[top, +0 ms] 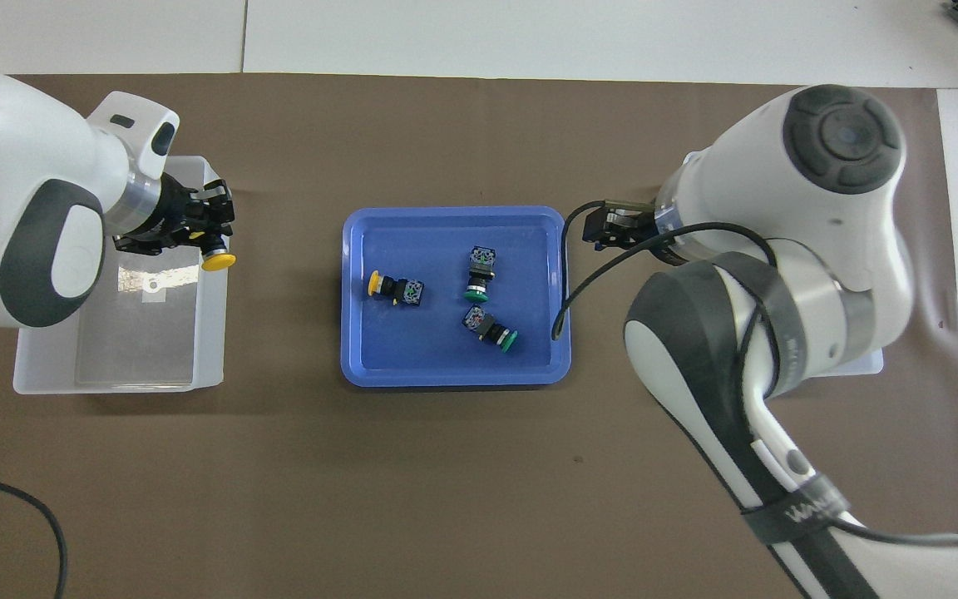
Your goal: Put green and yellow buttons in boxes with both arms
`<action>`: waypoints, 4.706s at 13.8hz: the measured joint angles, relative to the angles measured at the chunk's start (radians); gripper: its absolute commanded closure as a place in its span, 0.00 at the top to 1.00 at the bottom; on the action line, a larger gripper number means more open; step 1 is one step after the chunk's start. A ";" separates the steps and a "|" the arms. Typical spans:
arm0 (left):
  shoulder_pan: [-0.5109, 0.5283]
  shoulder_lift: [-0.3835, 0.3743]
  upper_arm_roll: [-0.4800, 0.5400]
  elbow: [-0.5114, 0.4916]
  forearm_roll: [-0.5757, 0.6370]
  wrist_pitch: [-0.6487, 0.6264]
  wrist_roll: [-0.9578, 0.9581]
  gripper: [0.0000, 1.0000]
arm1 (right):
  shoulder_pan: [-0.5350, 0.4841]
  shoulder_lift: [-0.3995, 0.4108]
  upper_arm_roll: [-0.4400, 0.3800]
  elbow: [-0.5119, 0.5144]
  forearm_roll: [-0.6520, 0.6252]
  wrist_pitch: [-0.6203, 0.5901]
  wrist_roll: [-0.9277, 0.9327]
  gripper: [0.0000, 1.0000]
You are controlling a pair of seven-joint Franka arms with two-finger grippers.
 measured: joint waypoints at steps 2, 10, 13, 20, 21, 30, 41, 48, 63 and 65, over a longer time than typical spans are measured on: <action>0.082 0.001 0.001 -0.017 -0.006 0.001 0.181 0.00 | 0.039 0.077 0.000 0.003 0.000 0.088 0.065 1.00; 0.147 -0.010 0.001 -0.247 -0.007 0.254 0.371 0.81 | 0.202 0.275 0.000 0.046 -0.070 0.272 0.246 1.00; 0.148 -0.015 -0.001 -0.220 -0.007 0.235 0.374 0.81 | 0.211 0.330 -0.001 0.070 -0.083 0.342 0.249 1.00; 0.090 0.003 -0.018 -0.003 -0.011 0.062 0.118 0.77 | 0.210 0.352 -0.003 0.065 -0.121 0.429 0.194 1.00; 0.058 0.007 -0.019 0.000 -0.011 0.063 0.021 0.77 | 0.210 0.355 -0.003 0.062 -0.121 0.433 0.183 1.00; -0.162 0.028 -0.025 -0.145 -0.012 0.355 -0.950 0.79 | 0.210 0.364 -0.004 0.056 -0.120 0.438 0.167 0.00; -0.347 0.060 -0.025 -0.339 -0.012 0.627 -1.454 0.82 | -0.057 0.061 -0.014 0.081 -0.079 0.120 -0.071 0.00; -0.357 0.107 -0.023 -0.379 -0.012 0.747 -1.468 0.79 | -0.282 0.049 -0.015 -0.044 -0.078 0.140 -0.430 0.00; -0.273 0.091 0.000 -0.136 -0.010 0.437 -1.419 0.00 | -0.382 0.104 -0.013 -0.323 -0.078 0.565 -0.556 1.00; -0.200 0.070 0.001 -0.035 -0.010 0.290 -1.330 0.00 | -0.378 0.104 -0.012 -0.318 -0.078 0.566 -0.554 1.00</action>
